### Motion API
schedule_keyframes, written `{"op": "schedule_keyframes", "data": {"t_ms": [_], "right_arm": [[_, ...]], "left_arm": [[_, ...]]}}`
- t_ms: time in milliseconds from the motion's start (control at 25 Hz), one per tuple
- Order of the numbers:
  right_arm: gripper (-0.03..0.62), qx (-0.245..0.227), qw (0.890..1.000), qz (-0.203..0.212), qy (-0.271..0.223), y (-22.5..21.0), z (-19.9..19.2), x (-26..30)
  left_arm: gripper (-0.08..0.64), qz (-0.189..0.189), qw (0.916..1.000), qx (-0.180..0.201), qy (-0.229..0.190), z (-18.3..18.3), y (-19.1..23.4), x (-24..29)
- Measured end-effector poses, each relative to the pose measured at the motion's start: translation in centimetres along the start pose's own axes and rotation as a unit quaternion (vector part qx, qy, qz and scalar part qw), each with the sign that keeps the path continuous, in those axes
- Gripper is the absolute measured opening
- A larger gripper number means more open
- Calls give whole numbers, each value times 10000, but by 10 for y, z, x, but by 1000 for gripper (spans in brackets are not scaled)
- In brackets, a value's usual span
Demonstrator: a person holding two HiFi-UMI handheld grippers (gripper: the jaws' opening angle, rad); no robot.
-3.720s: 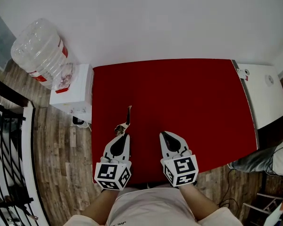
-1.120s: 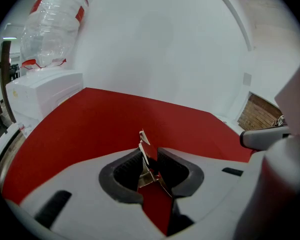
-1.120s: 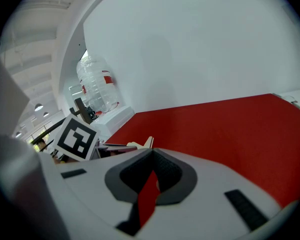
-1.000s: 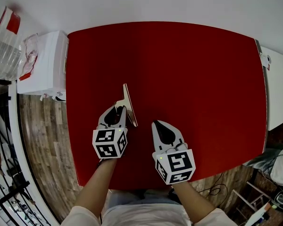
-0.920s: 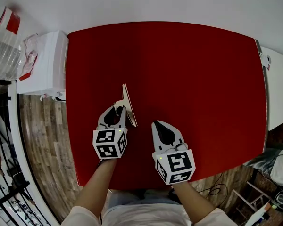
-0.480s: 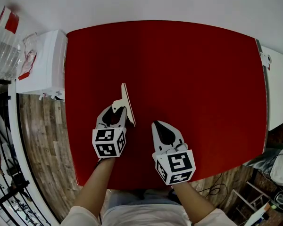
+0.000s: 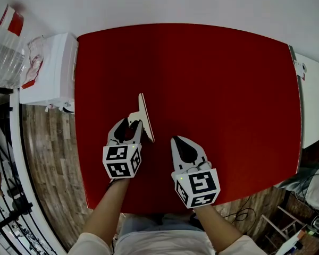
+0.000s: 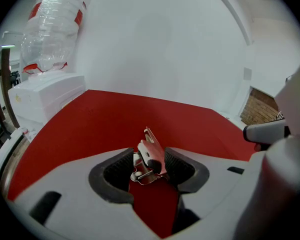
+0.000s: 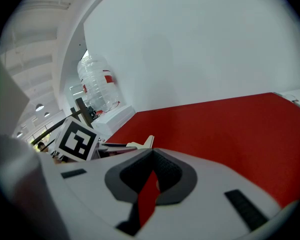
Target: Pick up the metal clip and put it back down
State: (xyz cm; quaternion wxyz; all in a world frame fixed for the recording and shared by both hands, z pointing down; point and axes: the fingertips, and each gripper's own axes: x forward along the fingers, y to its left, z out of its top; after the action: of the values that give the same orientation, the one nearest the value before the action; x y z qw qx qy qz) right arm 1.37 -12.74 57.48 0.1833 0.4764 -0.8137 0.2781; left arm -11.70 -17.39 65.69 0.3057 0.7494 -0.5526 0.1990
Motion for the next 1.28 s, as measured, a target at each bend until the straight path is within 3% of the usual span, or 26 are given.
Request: {"op": "schedule_keyframes", "data": {"t_ms": [480, 720, 1000, 1280], "right_arm": [[6, -123, 9999, -74, -87, 5, 6, -15], [6, -312, 9991, -136, -235, 14, 26, -48], [6, -453, 9981, -160, -394, 29, 57, -90], [6, -674, 9955, -150, -654, 55, 74, -136]], "left_arm": [[174, 241, 9993, 168, -234, 17, 4, -34], [18, 392, 9957, 533, -653, 48, -20, -94], [8, 94, 9927, 443, -1119, 83, -60, -167], [8, -11, 9888, 589, -1372, 92, -88, -221]]}}
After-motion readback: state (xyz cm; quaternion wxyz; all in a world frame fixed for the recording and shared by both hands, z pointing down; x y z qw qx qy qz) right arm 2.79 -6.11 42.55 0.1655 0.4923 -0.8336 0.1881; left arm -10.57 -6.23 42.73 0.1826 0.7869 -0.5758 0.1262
